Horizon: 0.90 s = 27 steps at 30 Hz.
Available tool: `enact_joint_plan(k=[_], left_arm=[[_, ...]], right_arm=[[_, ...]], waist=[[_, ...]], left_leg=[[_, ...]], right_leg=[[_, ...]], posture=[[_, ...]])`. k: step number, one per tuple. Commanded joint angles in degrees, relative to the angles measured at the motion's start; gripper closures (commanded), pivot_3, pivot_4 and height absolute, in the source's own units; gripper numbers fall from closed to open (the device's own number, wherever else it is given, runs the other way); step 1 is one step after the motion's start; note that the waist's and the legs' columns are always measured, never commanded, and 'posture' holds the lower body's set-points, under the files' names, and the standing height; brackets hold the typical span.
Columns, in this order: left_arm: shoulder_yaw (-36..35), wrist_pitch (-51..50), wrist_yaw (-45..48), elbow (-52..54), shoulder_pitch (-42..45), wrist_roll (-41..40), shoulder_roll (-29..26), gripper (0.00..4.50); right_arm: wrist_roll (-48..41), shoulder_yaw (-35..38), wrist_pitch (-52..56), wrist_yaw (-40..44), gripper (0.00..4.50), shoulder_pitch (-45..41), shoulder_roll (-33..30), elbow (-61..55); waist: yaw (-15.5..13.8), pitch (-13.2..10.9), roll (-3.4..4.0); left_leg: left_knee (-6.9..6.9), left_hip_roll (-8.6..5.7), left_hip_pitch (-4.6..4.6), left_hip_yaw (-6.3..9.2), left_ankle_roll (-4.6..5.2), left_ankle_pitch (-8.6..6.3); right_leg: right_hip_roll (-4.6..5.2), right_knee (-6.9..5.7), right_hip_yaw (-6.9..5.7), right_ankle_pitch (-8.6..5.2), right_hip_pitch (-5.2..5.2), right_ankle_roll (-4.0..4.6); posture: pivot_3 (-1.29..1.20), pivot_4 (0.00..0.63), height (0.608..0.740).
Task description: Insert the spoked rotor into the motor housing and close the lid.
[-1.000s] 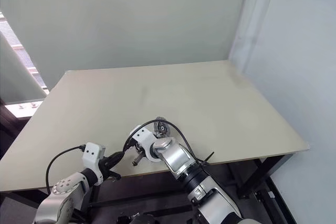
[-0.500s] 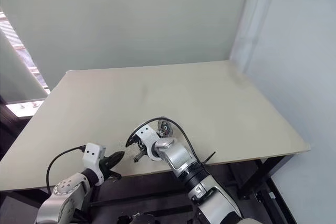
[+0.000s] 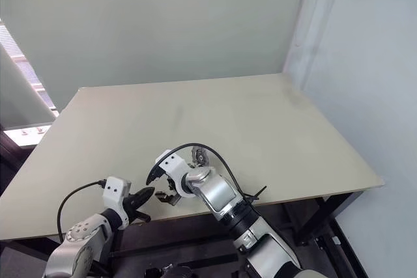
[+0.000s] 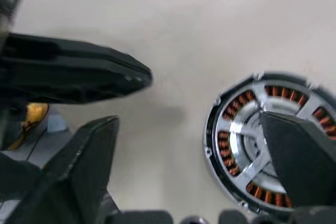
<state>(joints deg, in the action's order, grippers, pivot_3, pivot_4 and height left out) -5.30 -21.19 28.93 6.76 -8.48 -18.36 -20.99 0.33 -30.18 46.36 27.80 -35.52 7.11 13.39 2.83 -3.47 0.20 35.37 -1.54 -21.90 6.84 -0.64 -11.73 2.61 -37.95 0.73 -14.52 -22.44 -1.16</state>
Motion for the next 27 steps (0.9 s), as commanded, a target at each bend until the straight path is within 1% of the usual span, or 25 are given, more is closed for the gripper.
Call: enact_joint_plan(k=[1,4,9,12,15,18,20,23,27], left_arm=[[-1.1,1.0,0.4,0.3,1.0,0.0,-0.7,4.5],[-1.3,1.2,0.4,-0.1,1.1,-0.1,-0.7,4.5],[-1.3,1.3,0.3,0.0,1.2,-0.2,-0.4,4.5],[-1.3,1.4,0.2,0.0,1.2,-0.3,-0.3,4.5],[-1.3,1.4,0.3,0.0,1.2,-0.3,-0.2,4.5],[-1.3,1.5,0.3,0.0,1.2,-0.3,-0.3,4.5],[-1.4,1.4,0.4,0.2,1.3,-0.4,-0.5,4.5],[-1.5,1.3,0.5,0.4,1.3,-0.4,-0.8,4.5],[-1.6,0.9,0.6,0.7,1.4,-0.5,-1.2,4.5]], right_arm=[[-0.1,1.6,-1.1,0.8,0.01,-2.8,-1.2,-7.2],[0.2,5.8,-4.9,-1.3,0.01,-5.6,-2.6,-10.0],[4.2,9.9,-12.6,-4.9,0.01,-10.0,-9.4,-9.5],[6.4,12.2,-14.9,-5.9,0.01,-11.9,-14.8,-6.1],[9.2,11.2,-17.7,-5.5,0.01,-12.3,-19.7,-1.8],[10.8,9.3,-20.7,-2.1,0.01,-11.5,-23.3,3.7],[10.9,7.9,-22.9,1.0,0.01,-10.8,-24.3,7.3],[10.5,6.8,-26.1,4.0,0.01,-9.1,-23.7,10.5],[6.0,8.6,-29.1,6.9,0.01,-5.3,-18.6,10.5]], waist=[[0.0,0.0,0.0],[0.0,0.0,0.0],[0.0,0.0,-0.02],[0.0,0.0,-0.03],[0.0,0.0,-0.03],[0.0,0.0,-0.03],[0.1,0.0,-0.03],[0.1,0.0,-0.03],[0.1,0.0,-0.02]], left_leg=[[0.0,0.0,0.0,0.0,0.0,0.0],[0.0,-0.01,0.0,0.0,0.0,0.0],[0.01,-0.04,0.0,-0.02,-0.05,-0.02],[-0.02,-0.05,0.0,-0.09,0.0,0.0],[-0.11,-0.05,-0.01,-0.17,0.02,0.02],[-0.18,-0.02,-0.02,-0.19,0.04,0.03],[-0.21,0.0,-0.01,-0.23,0.05,0.03],[-0.24,0.06,0.01,-0.27,0.06,0.04],[-0.23,0.08,0.0,-0.25,0.06,0.04]], right_leg=[[0.0,0.02,0.0,0.0,0.01,0.0],[0.01,0.03,0.01,0.0,0.0,0.0],[0.04,0.07,-0.03,0.0,0.05,0.0],[0.07,0.1,0.0,0.0,0.04,-0.01],[0.08,0.1,0.02,0.0,0.03,-0.01],[0.06,0.1,0.02,0.0,0.07,0.0],[0.03,0.1,0.04,0.0,0.06,0.0],[-0.02,0.09,0.07,0.0,0.06,0.0],[-0.05,0.09,0.08,0.0,0.06,0.0]], posture=[[0.0,0.0,0.74],[0.0,0.0,0.74],[0.0,0.0,0.74],[0.0,0.0,0.74],[0.0,0.0,0.74],[0.0,0.0,0.74],[0.0,0.0,0.74],[0.0,0.0,0.74],[0.0,0.0,0.74]])
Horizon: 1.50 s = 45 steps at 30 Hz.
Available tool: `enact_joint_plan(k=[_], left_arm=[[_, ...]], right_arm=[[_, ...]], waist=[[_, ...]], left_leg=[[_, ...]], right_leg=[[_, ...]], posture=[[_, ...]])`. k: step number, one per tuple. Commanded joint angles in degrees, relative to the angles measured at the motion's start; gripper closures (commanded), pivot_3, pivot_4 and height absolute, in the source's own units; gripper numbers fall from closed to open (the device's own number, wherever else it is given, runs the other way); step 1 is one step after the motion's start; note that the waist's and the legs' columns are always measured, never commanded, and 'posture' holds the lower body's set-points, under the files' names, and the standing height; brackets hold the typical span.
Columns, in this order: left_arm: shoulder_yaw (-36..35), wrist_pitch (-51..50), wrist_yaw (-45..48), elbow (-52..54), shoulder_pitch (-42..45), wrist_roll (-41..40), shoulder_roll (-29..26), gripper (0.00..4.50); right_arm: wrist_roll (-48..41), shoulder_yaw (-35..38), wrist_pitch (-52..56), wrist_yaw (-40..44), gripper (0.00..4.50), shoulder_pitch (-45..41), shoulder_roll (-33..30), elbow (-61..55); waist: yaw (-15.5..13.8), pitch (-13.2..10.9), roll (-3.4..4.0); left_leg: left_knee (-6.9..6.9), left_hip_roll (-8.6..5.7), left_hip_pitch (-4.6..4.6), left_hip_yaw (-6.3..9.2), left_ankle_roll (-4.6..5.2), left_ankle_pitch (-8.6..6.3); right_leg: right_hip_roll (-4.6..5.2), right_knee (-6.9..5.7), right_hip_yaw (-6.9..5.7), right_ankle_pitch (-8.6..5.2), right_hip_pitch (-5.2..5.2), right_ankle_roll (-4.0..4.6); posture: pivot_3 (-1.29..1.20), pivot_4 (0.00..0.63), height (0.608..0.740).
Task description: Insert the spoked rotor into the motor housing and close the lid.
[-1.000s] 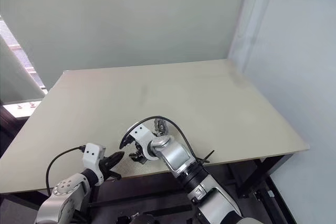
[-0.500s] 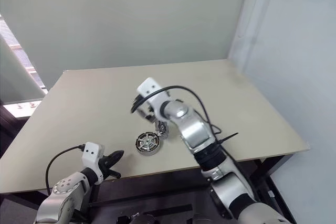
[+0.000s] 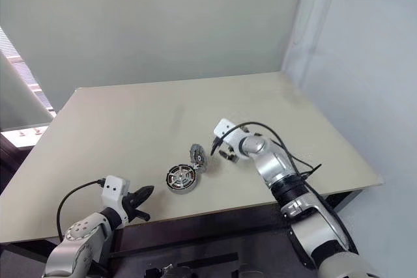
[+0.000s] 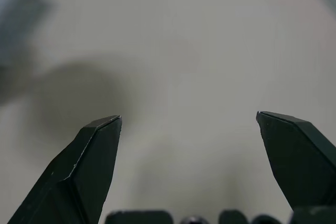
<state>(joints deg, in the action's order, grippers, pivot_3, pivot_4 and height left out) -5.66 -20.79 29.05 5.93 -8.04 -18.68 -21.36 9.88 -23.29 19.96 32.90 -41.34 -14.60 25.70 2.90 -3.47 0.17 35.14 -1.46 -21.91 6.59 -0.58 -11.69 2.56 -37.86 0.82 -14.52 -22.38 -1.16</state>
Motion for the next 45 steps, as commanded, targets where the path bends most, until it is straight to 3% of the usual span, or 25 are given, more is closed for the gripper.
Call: enact_joint_plan(k=[1,16,23,27,45], left_arm=[[-1.2,0.5,0.5,1.7,0.9,-0.2,-1.0,4.5],[-1.6,0.0,0.5,3.1,0.2,-0.3,-2.0,4.5],[-1.7,0.0,0.3,3.3,0.1,-0.2,-2.2,4.5],[-1.7,0.1,0.3,3.3,0.1,-0.2,-2.2,4.5],[-2.2,0.0,0.2,4.7,-0.8,-0.5,-2.5,4.5]], right_arm=[[-4.5,2.1,-2.7,2.1,0.01,1.2,4.5,-2.2],[-8.6,5.6,-7.9,2.0,0.01,2.4,14.4,5.1],[-10.8,5.9,-4.8,8.3,0.01,0.9,14.4,7.4],[-11.1,5.8,-8.2,11.3,0.01,0.4,14.5,8.9],[-9.6,7.7,-19.3,13.5,0.01,-6.3,17.0,27.2]], waist=[[0.0,0.0,0.01],[-0.1,0.0,0.01],[-0.1,0.0,0.02],[0.0,0.0,0.02],[0.0,0.0,0.03]], left_leg=[[0.0,0.0,0.0,0.01,0.0,0.0],[0.07,-0.02,0.19,0.08,-0.02,0.0],[0.05,-0.01,0.19,0.08,-0.02,0.0],[0.06,-0.01,0.2,0.07,-0.02,0.0],[0.05,0.0,0.24,0.08,-0.04,0.01]], right_leg=[[-0.01,0.0,0.01,0.0,0.01,0.0],[-0.04,-0.03,0.01,0.01,0.07,0.01],[-0.05,-0.03,0.01,0.01,0.08,0.01],[-0.06,-0.03,0.01,0.01,0.08,0.01],[-0.11,-0.06,0.04,0.02,0.09,0.03]], posture=[[0.0,0.0,0.74],[0.0,0.0,0.74],[0.0,0.0,0.74],[0.0,0.0,0.74],[0.0,0.0,0.74]])
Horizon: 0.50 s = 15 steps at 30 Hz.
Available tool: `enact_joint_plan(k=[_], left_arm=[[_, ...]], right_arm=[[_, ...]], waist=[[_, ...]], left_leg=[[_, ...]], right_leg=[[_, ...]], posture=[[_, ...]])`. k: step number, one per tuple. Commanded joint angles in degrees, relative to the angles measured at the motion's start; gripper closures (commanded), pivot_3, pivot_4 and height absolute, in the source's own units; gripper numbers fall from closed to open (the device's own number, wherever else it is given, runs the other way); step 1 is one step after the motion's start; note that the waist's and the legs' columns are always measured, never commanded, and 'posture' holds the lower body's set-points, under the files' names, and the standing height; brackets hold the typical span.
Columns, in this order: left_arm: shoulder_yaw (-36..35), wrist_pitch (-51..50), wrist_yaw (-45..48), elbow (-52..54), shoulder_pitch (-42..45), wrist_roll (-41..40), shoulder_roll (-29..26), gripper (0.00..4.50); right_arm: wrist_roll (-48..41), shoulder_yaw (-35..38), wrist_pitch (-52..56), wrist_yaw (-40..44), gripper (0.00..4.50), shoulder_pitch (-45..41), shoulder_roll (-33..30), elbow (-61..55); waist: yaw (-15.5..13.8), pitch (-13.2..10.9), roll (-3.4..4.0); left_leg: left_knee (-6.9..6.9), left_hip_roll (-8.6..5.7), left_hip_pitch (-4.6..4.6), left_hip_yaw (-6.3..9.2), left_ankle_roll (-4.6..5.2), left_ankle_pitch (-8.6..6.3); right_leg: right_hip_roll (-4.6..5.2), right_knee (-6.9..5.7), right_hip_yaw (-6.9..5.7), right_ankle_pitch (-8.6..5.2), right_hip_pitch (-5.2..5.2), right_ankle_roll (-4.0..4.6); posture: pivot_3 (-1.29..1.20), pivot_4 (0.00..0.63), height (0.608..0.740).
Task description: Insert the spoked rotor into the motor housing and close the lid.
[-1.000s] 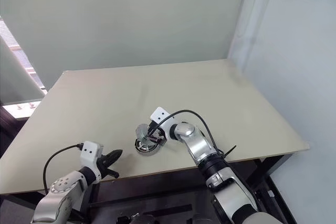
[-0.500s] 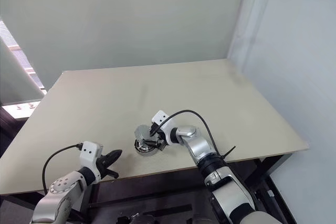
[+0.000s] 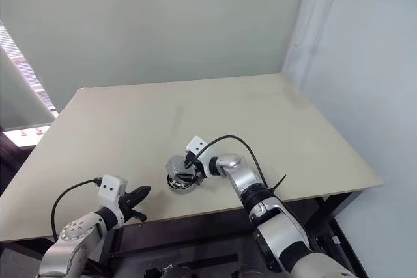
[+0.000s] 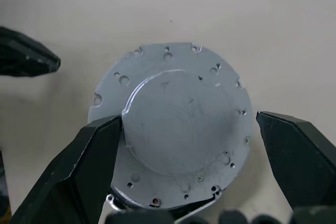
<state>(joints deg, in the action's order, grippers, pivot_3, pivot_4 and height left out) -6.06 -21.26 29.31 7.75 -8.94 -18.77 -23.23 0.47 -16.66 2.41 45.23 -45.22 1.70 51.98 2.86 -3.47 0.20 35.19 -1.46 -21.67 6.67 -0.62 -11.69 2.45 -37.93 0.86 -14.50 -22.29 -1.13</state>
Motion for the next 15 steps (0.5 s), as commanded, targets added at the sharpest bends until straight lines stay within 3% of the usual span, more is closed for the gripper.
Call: enact_joint_plan(k=[1,5,15], left_arm=[[-1.9,0.4,-0.2,3.0,-0.1,-0.5,-0.7,4.5],[-2.2,0.3,-0.2,3.6,-0.8,-0.6,-0.8,4.5],[-2.6,0.1,-0.3,4.3,-1.5,-0.6,-0.7,4.5]], right_arm=[[-0.2,1.2,-2.1,1.3,0.18,-2.6,0.9,1.5],[0.0,1.6,-3.0,1.6,1.2,-3.4,1.3,3.2],[0.7,1.5,-3.0,4.5,1.27,-4.9,1.6,5.2]], waist=[[0.0,0.0,0.0],[0.0,0.0,0.01],[0.0,0.0,0.01]], left_leg=[[0.0,0.0,0.0,0.0,0.0,0.0],[0.0,0.02,0.0,0.0,0.0,0.0],[0.0,0.13,0.02,0.03,-0.02,0.01]], right_leg=[[-0.01,0.0,0.01,0.0,0.0,0.0],[-0.05,-0.01,0.03,0.01,-0.01,0.02],[-0.21,-0.01,0.05,0.08,-0.01,0.13]], posture=[[0.0,0.0,0.74],[0.0,0.0,0.74],[0.0,0.0,0.74]])
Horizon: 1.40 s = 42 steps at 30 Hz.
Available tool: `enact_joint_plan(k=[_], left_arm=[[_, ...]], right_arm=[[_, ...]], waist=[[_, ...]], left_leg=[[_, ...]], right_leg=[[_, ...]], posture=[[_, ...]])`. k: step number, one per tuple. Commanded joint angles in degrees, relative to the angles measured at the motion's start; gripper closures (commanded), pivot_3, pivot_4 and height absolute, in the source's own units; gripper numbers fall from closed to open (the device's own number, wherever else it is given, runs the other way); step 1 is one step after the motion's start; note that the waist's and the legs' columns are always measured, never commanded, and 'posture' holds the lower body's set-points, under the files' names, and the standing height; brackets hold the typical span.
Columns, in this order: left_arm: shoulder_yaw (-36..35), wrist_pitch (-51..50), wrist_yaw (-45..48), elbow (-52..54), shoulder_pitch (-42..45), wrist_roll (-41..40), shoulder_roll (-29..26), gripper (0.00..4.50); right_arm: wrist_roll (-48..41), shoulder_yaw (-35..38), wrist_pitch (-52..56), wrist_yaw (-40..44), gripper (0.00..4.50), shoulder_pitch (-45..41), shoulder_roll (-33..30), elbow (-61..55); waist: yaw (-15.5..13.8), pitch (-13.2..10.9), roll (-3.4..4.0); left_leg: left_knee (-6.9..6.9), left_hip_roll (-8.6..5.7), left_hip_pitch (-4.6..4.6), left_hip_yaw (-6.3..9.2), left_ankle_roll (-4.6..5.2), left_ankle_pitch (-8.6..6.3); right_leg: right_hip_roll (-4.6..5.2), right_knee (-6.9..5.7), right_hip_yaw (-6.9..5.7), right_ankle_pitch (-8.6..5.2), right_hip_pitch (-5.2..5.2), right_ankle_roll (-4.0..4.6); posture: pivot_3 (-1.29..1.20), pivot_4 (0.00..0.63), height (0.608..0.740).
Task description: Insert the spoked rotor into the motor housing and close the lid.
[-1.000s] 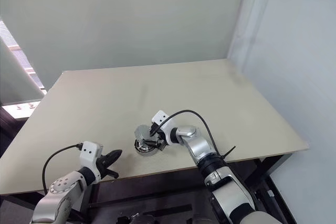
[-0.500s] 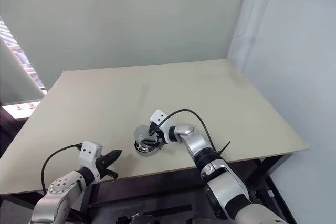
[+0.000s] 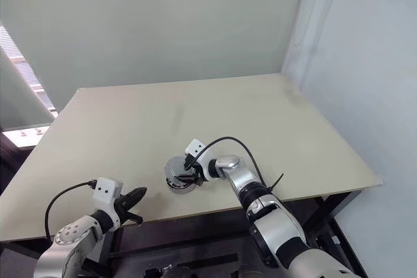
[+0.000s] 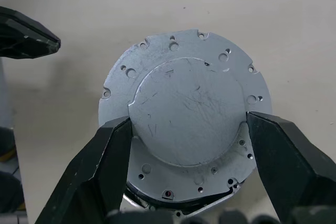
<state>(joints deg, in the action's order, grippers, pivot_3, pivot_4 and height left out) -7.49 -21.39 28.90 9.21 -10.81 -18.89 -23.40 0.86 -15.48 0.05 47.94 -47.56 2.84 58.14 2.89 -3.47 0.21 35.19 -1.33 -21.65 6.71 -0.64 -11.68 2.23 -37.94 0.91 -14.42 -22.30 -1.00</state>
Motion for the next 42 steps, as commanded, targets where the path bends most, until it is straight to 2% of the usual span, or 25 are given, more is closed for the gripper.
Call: enact_joint_plan(k=[1,22,42], left_arm=[[-1.1,0.3,0.2,2.8,0.4,-0.5,-0.6,4.5],[0.3,0.9,0.7,1.3,2.1,0.0,0.7,4.5],[0.6,1.2,0.9,1.2,1.9,0.1,1.7,4.5]], right_arm=[[0.7,0.0,-0.4,2.4,1.27,-2.8,0.4,-1.1],[12.1,-7.3,14.3,1.1,1.27,-10.8,2.6,2.5],[15.4,-10.0,15.7,3.5,1.27,-10.3,1.7,2.7]], waist=[[0.0,0.0,0.0],[0.0,0.0,0.02],[0.0,0.0,0.03]], left_leg=[[0.0,0.0,0.0,0.0,0.0,0.0],[0.01,0.03,0.05,0.03,-0.04,0.02],[0.01,0.01,0.05,0.05,-0.05,0.02]], right_leg=[[-0.01,0.0,0.0,0.0,0.0,0.0],[-0.06,-0.06,0.02,0.03,-0.02,0.05],[-0.06,-0.06,0.01,0.03,-0.03,0.05]], posture=[[0.0,0.0,0.74],[0.0,0.0,0.74],[0.0,0.0,0.74]])
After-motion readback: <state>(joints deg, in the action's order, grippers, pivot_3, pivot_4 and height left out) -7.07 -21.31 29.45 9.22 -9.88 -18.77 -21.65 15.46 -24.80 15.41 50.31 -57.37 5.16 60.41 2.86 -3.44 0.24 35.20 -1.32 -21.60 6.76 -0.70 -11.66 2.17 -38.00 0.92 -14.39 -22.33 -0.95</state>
